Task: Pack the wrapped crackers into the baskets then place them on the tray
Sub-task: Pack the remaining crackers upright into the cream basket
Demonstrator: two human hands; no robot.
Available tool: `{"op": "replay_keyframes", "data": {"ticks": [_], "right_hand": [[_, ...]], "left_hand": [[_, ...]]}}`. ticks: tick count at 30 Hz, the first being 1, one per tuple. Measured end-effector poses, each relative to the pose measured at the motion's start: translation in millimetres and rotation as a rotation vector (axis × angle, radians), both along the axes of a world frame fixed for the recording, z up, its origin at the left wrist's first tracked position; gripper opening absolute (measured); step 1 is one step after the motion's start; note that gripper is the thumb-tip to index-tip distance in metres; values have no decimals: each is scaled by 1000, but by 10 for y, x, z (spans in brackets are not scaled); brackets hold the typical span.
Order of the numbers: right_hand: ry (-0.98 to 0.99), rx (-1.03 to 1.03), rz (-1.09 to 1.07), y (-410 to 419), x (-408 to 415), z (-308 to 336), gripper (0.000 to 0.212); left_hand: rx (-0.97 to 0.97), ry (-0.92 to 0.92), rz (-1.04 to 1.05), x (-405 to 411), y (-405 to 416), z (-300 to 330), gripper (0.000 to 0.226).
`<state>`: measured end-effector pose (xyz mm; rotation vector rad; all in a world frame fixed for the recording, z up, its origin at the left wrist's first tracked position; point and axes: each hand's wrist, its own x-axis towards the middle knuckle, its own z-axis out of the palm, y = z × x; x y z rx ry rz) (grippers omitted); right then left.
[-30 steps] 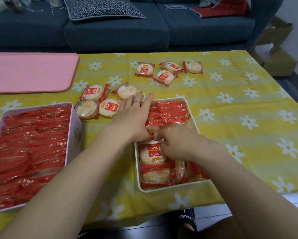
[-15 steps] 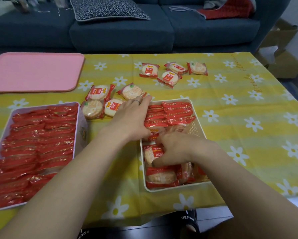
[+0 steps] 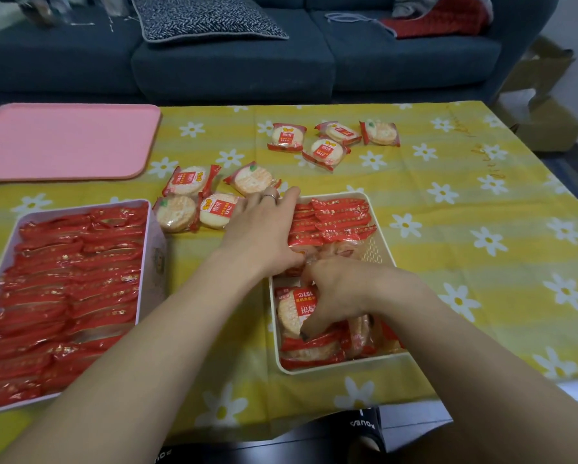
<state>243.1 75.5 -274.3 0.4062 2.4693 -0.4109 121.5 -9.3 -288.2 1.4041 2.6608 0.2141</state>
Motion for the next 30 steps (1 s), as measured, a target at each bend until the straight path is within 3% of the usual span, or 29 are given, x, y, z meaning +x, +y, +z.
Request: {"op": "replay_keyframes", "data": {"ticks": [6, 11, 14, 16, 20, 22, 26, 30], "right_hand": [[83, 97, 14, -22, 72, 43, 94], [175, -104, -85, 92, 103, 146, 69], [213, -250, -158, 240, 167, 242, 31], [290, -378, -249, 356, 227, 288, 21], [511, -656, -493, 541, 340, 370, 29], [605, -738, -586, 587, 362, 372, 22], [667, -790, -710, 565, 337, 309, 20], [641, -686, -642, 492, 285, 242, 33]], "left_hand": [[24, 44, -1, 0, 17, -41, 97], [68, -73, -20, -61, -11, -11, 107], [145, -283, 23, -119, -57, 96, 105], [252, -431, 64, -158, -84, 187, 94], [505, -686, 111, -177, -118, 357, 49], [579, -809, 129, -154, -129, 424, 34], [580, -856, 40, -127, -145, 391, 35], [590, -810, -30, -125, -140, 356, 31]]}}
